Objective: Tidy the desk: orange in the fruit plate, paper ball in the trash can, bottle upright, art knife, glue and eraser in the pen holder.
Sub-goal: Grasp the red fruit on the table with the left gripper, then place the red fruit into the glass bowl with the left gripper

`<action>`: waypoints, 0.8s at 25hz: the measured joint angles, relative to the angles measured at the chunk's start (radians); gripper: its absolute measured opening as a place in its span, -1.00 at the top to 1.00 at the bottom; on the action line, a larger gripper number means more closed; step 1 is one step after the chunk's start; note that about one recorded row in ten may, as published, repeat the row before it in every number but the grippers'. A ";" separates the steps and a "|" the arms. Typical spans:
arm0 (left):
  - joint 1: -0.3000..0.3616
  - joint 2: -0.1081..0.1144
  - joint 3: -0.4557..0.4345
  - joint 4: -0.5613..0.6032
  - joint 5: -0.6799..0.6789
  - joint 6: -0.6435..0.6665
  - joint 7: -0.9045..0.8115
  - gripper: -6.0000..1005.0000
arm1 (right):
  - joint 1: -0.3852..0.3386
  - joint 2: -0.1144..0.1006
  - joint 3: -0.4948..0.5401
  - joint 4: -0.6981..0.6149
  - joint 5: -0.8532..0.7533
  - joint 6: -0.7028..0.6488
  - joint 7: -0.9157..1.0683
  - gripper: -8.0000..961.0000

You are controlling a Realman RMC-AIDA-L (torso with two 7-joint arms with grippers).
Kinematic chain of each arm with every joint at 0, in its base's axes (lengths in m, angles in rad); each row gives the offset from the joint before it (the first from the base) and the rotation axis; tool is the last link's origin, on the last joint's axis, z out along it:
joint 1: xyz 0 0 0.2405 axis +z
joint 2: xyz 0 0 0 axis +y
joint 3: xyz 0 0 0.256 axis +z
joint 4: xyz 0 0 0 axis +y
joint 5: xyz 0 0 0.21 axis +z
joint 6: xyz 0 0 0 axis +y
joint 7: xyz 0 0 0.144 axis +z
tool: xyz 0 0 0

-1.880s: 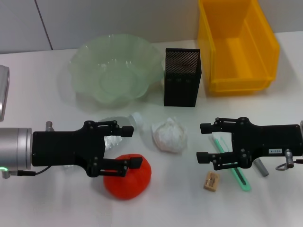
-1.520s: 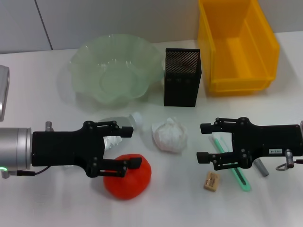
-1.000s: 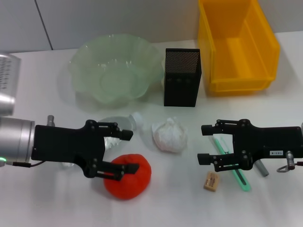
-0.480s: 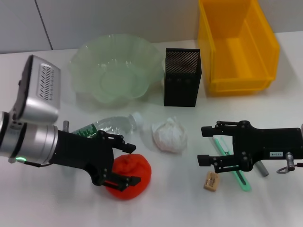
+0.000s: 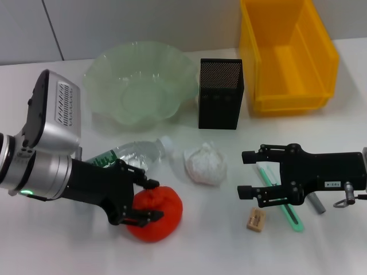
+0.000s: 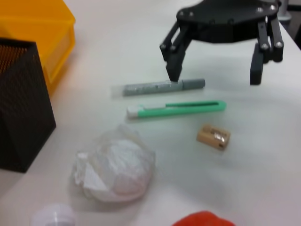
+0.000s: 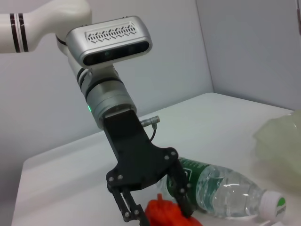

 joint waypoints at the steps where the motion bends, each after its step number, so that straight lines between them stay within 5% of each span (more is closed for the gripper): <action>1: -0.001 0.000 0.000 0.000 0.003 0.001 -0.001 -0.37 | 0.000 0.000 0.000 0.000 0.000 0.000 0.000 -0.74; 10: -0.004 -0.001 -0.004 0.005 0.005 0.012 -0.008 0.02 | 0.002 0.000 0.000 0.000 0.000 0.006 0.001 -0.74; 16: -0.012 -0.001 -0.011 0.007 -0.002 0.029 -0.020 0.47 | 0.002 -0.001 0.000 0.000 0.000 0.008 0.007 -0.74; 20: -0.024 -0.002 -0.144 0.007 -0.083 0.129 -0.020 0.61 | 0.002 -0.002 0.000 0.000 0.000 0.008 0.010 -0.73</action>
